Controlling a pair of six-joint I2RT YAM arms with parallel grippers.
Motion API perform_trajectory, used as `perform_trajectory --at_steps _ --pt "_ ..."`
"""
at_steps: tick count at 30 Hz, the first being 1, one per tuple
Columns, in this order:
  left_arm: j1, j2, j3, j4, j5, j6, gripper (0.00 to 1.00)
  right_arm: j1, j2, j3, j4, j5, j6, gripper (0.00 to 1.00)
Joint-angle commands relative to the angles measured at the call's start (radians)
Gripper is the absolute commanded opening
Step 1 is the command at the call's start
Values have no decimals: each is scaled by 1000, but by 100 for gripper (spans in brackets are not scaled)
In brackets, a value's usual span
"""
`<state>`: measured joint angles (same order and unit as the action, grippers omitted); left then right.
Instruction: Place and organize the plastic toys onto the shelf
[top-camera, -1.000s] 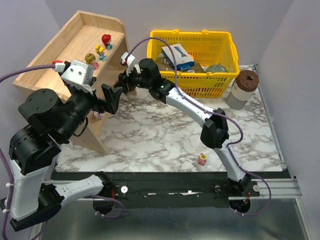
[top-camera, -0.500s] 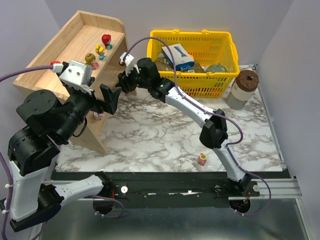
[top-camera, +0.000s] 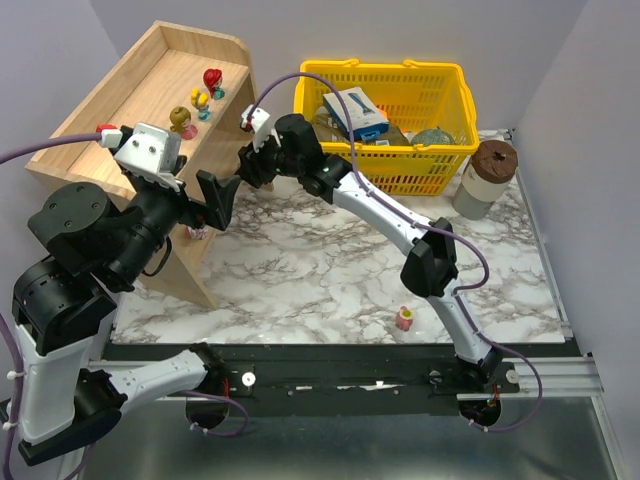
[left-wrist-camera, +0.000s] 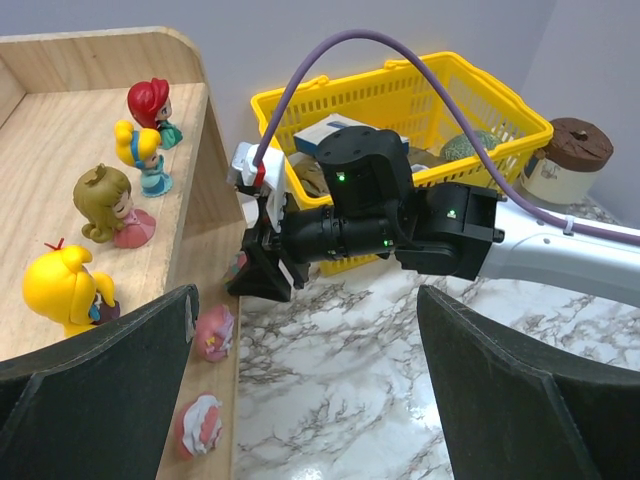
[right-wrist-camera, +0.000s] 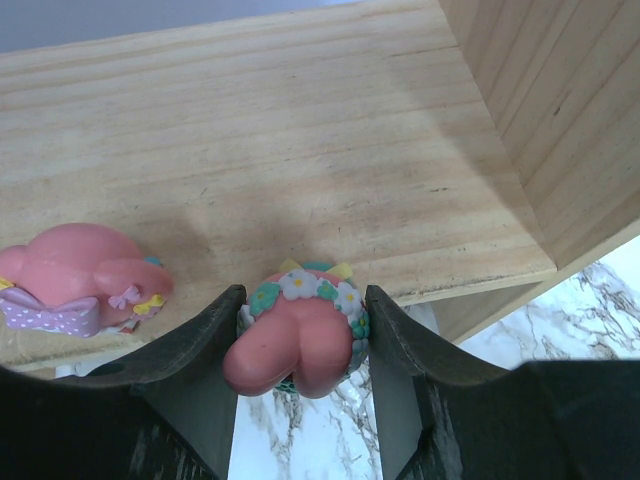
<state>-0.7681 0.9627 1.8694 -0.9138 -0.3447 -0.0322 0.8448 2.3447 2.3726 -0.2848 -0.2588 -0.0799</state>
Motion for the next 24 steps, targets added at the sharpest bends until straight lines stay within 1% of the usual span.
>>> perform_trajectory --at_steps 1,6,9,24 --pt "-3 -9 -7 -3 -23 8 99 8 4 43 -31 -28 -3 32" --pt "-3 -12 -9 -5 -25 12 99 14 30 60 -2 -22 0 44" --pt "-3 -12 -9 -4 -25 14 99 14 44 60 12 -23 9 48" --pt "-3 -18 -23 1 -34 15 99 23 87 46 58 15 2 58"
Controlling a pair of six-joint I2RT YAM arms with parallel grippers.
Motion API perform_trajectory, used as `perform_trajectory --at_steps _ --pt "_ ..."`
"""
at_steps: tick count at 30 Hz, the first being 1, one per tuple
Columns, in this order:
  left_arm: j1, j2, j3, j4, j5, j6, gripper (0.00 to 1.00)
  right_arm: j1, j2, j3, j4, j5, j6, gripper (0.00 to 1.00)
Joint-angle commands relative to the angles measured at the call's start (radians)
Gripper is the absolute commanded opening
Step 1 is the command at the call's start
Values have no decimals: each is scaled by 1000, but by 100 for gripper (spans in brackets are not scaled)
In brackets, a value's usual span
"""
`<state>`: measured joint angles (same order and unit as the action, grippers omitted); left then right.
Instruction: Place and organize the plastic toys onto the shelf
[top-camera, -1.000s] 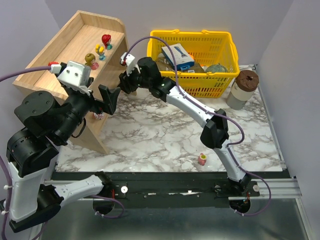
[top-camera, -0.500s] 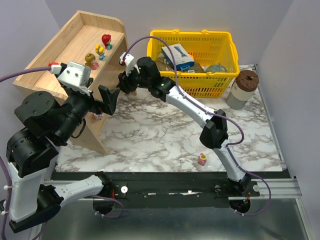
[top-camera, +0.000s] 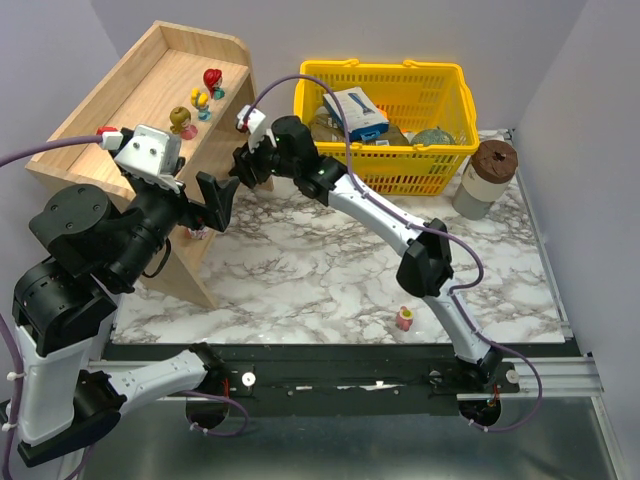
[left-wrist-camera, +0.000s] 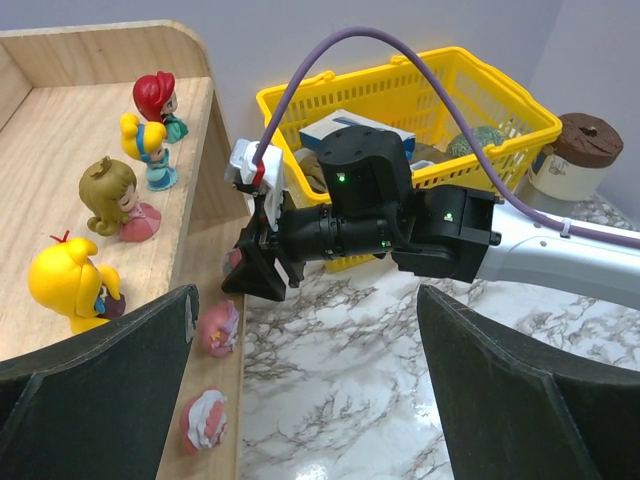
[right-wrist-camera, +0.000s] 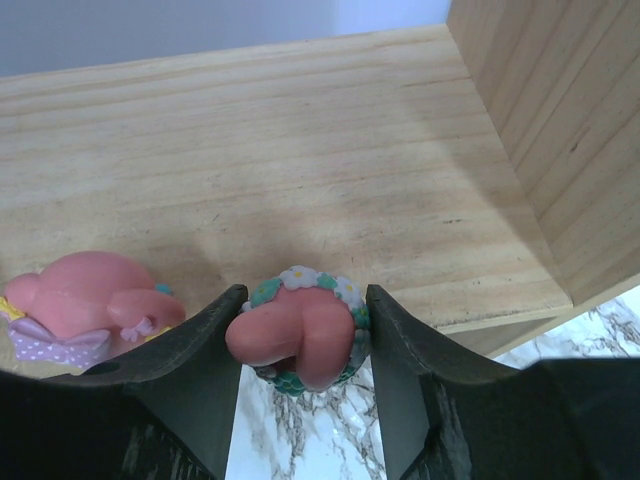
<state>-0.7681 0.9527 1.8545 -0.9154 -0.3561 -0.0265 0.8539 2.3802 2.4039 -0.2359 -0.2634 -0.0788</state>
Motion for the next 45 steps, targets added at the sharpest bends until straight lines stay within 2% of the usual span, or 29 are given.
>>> perform_trajectory --at_steps 1,17,26,31,41,45 --pt "-3 -8 -9 4 -23 10 99 14 53 15 17 23 -1 58" --pt "-3 -14 -14 3 -32 10 99 16 73 32 93 69 40 57" --pt "-3 -19 -15 0 -37 11 99 16 70 -6 151 64 76 47" --pt "-3 -17 -15 0 -43 10 99 17 71 -42 222 32 155 42" --pt "-3 -19 -9 -5 -46 13 99 23 85 -74 254 50 128 43" --pt "-3 -19 -11 -5 -47 14 99 31 68 -120 274 93 96 48"
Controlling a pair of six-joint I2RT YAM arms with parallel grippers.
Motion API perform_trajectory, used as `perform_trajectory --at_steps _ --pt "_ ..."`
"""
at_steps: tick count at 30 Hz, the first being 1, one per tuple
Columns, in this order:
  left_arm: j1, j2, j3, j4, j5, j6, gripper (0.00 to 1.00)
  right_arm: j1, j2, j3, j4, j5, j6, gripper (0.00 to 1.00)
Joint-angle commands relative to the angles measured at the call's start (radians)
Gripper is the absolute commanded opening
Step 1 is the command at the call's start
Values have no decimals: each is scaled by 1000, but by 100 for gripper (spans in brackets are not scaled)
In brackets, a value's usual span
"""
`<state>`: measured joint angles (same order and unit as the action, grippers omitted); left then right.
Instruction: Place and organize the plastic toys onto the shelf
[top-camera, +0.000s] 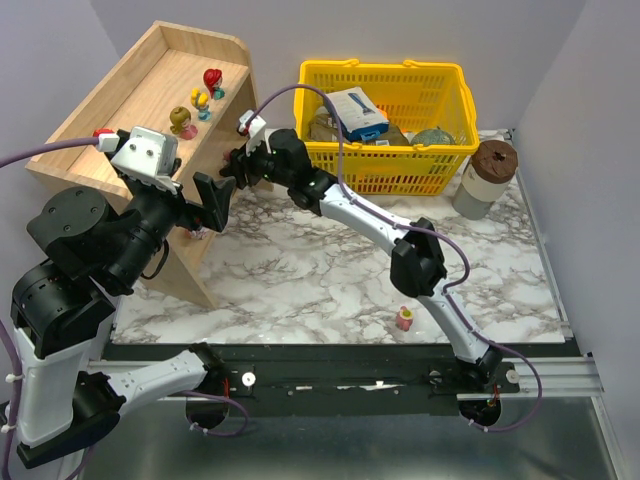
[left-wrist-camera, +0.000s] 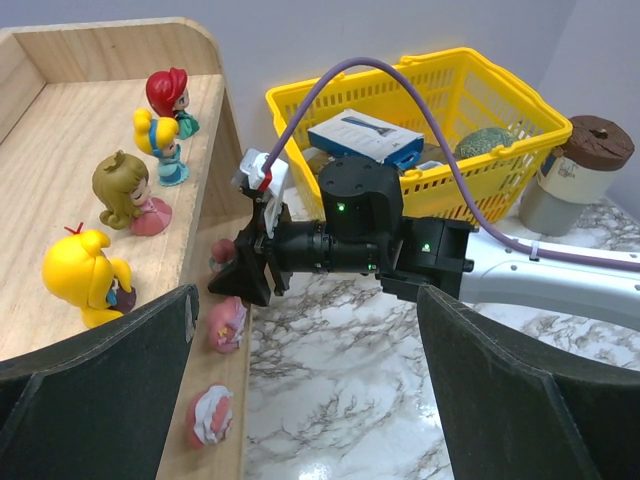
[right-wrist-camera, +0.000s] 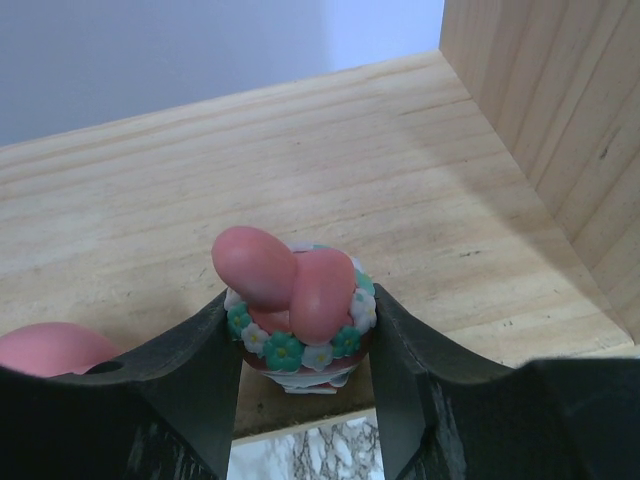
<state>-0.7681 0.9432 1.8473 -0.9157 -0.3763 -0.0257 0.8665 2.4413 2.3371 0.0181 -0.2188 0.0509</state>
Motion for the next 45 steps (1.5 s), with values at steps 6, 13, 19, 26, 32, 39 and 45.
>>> perform_trajectory --at_steps 6,13,19,26,32,39,45 --pt "-3 -12 -3 -5 -33 15 99 22 -13 -85 31 91 -74 63" --pt "-3 -12 -2 -6 -35 18 99 23 -37 -105 43 113 -86 71" --pt "-3 -12 -3 -5 -36 20 99 22 -56 -130 46 131 -98 73" --pt "-3 -12 -2 -5 -35 18 99 22 -99 -191 46 136 -123 73" --pt "-3 -15 -5 -3 -35 15 99 23 -149 -265 65 116 -143 76" --pt "-3 -18 -5 -3 -33 13 99 22 -221 -366 77 122 -152 77" --pt "-3 -26 -16 6 -32 13 99 22 -373 -565 134 144 -138 78"
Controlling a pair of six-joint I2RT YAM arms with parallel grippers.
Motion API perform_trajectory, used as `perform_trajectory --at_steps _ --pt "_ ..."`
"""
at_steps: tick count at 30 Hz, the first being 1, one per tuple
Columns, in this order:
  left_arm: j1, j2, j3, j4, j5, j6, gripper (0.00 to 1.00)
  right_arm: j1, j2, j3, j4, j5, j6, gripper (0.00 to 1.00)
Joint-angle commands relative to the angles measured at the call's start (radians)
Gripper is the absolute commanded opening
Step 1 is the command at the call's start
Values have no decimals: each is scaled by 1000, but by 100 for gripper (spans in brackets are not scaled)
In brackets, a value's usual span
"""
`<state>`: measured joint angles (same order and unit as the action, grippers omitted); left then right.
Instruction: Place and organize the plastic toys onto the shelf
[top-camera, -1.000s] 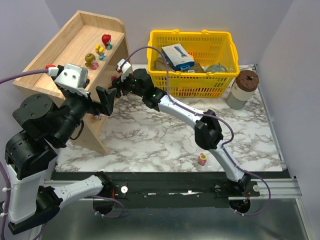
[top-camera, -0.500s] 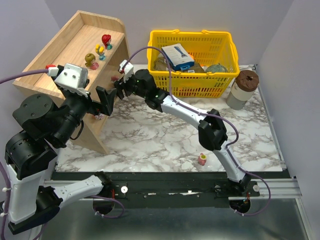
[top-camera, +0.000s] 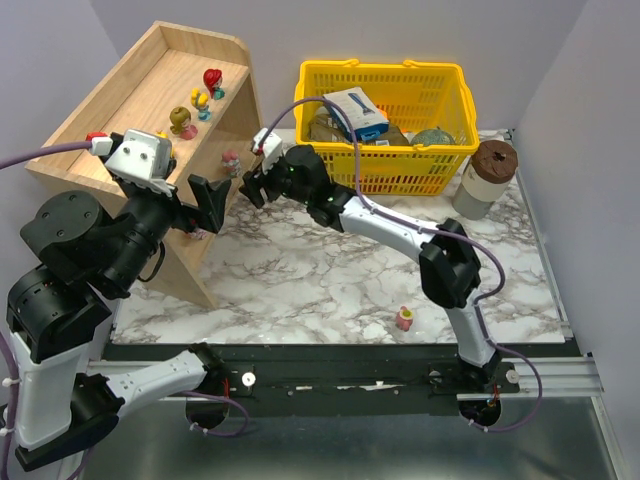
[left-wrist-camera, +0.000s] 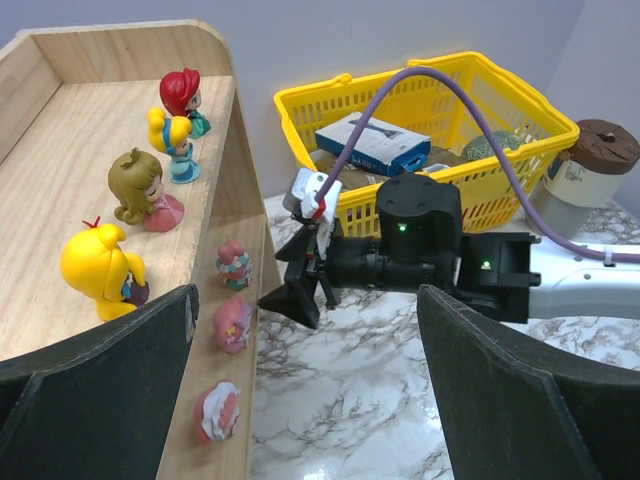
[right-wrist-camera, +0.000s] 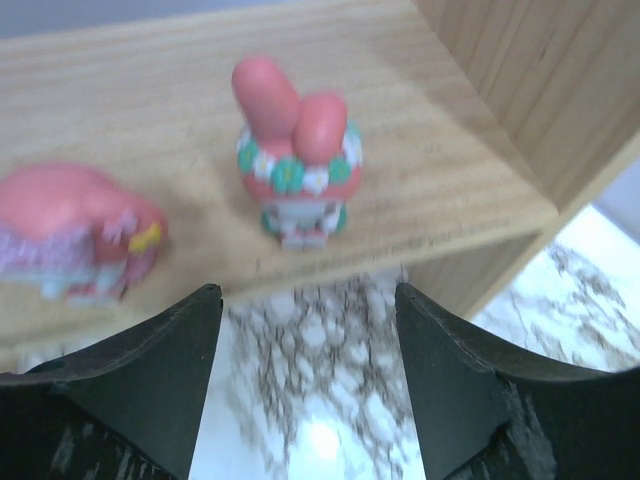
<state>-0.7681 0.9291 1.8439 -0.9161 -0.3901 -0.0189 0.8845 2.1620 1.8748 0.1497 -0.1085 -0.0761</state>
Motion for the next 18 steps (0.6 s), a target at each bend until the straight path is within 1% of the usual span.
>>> perform_trajectory --at_steps 1,6,7,9,10,12,13,14,15,16,18 --pt "-3 -16 -14 6 -16 7 99 4 -115 -138 16 36 -8 79" --pt "-3 -23 -22 10 -9 0 99 2 -261 -321 -31 102 35 82" --pt "-3 -23 -21 11 -3 0 99 4 -321 -344 -79 131 64 82" --pt "-3 -24 -23 14 10 -4 99 4 -381 -415 -146 216 126 84" --pt "-3 -24 -23 16 17 -6 99 4 -439 -439 -248 246 187 84" --pt "-3 -24 -23 20 39 -7 99 4 -502 -504 -358 369 274 84" --pt "-3 -23 -25 22 48 -7 99 2 -528 -523 -489 421 394 84" --pt "-3 -21 -25 23 60 -7 99 1 -588 -543 -559 488 450 84" --pt "-3 -22 -29 29 74 -7 99 -1 -612 -572 -615 509 497 84" --pt "-3 -19 -29 33 83 -9 99 -2 -640 -619 -736 529 606 84" --pt "-3 -16 -35 40 115 -7 99 -5 -692 -670 -852 566 712 84"
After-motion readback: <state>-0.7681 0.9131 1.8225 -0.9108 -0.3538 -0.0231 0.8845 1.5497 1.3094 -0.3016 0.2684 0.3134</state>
